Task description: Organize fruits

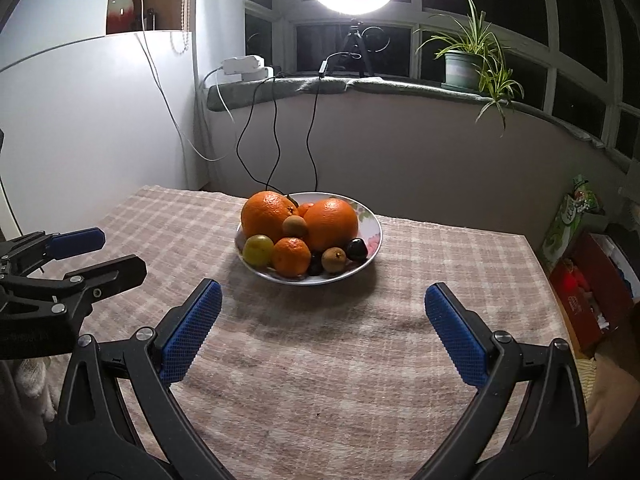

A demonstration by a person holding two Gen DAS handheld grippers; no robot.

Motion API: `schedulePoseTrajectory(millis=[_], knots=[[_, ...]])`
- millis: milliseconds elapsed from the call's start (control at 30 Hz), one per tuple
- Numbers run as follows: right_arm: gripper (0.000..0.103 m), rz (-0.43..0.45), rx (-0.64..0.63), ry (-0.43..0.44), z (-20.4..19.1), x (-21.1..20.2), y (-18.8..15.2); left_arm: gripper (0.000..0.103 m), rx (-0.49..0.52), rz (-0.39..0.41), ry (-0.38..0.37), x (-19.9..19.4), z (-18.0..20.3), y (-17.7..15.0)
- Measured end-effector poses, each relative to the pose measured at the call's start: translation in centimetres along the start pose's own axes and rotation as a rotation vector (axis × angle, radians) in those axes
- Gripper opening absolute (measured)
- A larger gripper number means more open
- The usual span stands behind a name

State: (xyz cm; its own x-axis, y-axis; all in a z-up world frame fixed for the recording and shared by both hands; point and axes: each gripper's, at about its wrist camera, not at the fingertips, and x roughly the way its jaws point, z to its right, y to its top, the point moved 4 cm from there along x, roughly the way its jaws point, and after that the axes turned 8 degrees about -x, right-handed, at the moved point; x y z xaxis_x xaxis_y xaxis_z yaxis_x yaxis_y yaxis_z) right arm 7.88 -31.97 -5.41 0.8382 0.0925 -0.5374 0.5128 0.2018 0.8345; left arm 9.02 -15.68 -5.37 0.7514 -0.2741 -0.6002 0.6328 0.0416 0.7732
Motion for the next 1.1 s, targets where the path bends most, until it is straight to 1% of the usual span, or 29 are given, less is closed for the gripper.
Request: schedulePoseTrajectory(millis=[633,1100], knots=[[0.103,-0.014,0.022,0.024,-0.05,0.01,-0.48,0.081,0.002,0.011,0.004,-0.58,0.04,-0.15],[0.103,-0.022,0.027,0.017,-0.08,0.04,-0.64,0.081,0.001,0.009,0.006,-0.63,-0.02,-0.24]])
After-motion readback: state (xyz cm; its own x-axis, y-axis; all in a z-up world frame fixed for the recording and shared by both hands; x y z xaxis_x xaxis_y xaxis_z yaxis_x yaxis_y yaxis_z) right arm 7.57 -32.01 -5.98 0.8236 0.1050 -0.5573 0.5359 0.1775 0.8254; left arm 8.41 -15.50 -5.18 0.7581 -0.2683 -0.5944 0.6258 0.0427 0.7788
